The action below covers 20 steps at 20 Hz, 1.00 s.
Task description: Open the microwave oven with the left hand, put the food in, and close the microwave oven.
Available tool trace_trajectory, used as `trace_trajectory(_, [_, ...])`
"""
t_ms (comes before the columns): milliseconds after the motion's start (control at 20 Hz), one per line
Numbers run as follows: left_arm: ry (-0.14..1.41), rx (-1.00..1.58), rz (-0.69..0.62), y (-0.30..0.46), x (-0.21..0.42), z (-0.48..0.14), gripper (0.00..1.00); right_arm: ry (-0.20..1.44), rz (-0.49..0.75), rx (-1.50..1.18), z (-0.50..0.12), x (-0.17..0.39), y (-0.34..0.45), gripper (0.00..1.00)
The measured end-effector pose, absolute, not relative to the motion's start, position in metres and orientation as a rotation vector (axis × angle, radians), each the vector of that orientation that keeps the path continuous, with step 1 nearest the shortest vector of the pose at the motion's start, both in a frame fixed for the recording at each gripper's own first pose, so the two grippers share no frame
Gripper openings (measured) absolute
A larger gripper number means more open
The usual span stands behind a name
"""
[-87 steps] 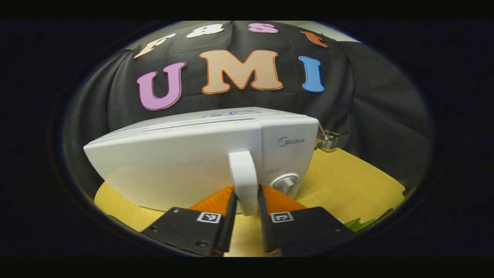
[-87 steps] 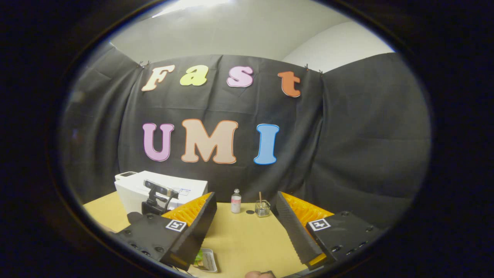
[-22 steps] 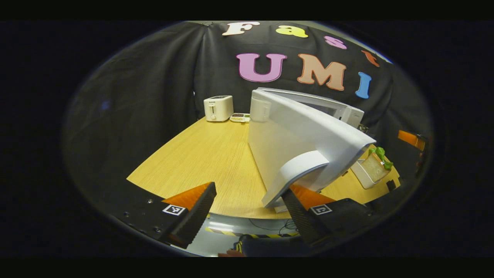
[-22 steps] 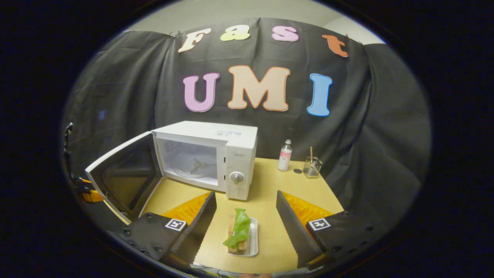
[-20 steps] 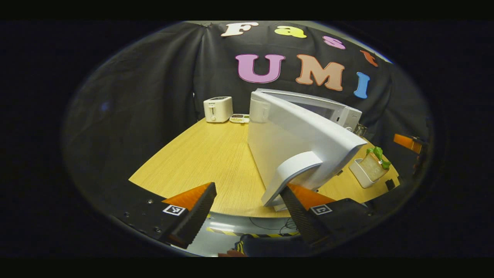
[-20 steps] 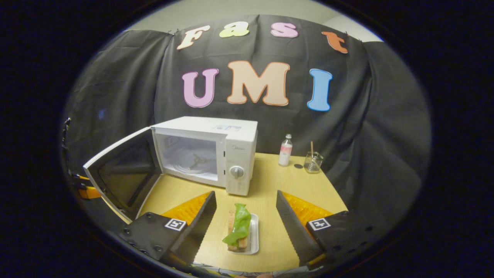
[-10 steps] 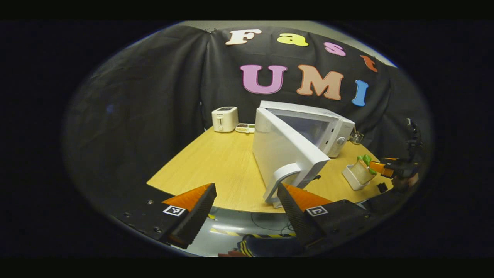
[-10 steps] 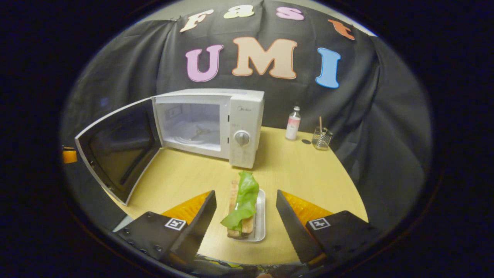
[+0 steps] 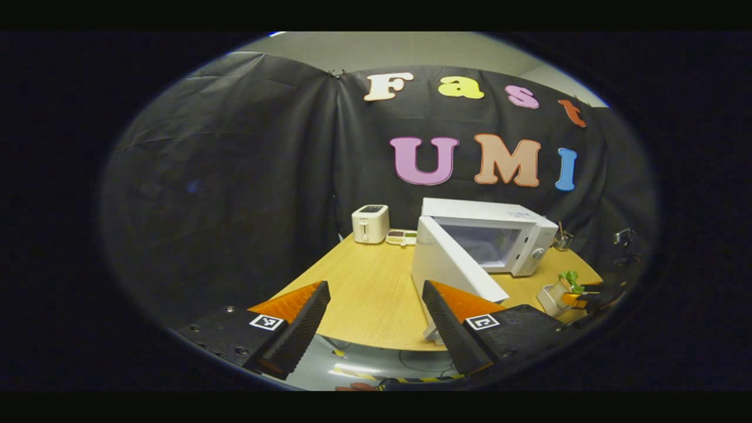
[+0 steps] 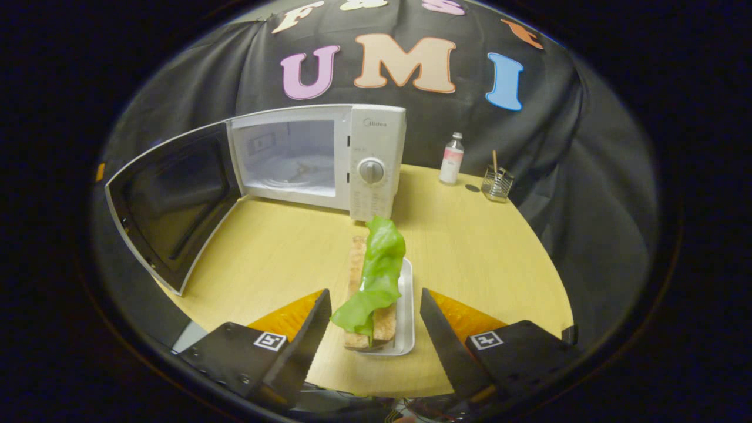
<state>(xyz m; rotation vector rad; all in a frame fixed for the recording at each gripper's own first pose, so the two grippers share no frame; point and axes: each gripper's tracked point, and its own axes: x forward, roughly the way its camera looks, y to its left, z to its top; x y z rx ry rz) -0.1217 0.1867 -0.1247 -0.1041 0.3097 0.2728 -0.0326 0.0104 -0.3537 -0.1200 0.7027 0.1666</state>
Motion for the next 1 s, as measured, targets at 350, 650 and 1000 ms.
trace_trajectory(350, [0.228, -0.104, 0.233, 0.165, -0.101, -0.096, 0.96, 0.739, 0.152, -0.127, -0.371, -0.037, 0.011, 0.75])
trace_trajectory(650, [0.21, -0.132, 0.21, 0.156, -0.094, -0.093, 0.96, 0.784, 0.158, -0.105, -0.376, -0.042, 0.014, 0.36])
trace_trajectory(1000, [0.185, -0.14, 0.178, 0.15, -0.082, -0.091, 0.96, 0.805, 0.138, -0.067, -0.371, -0.04, 0.014, 0.34])
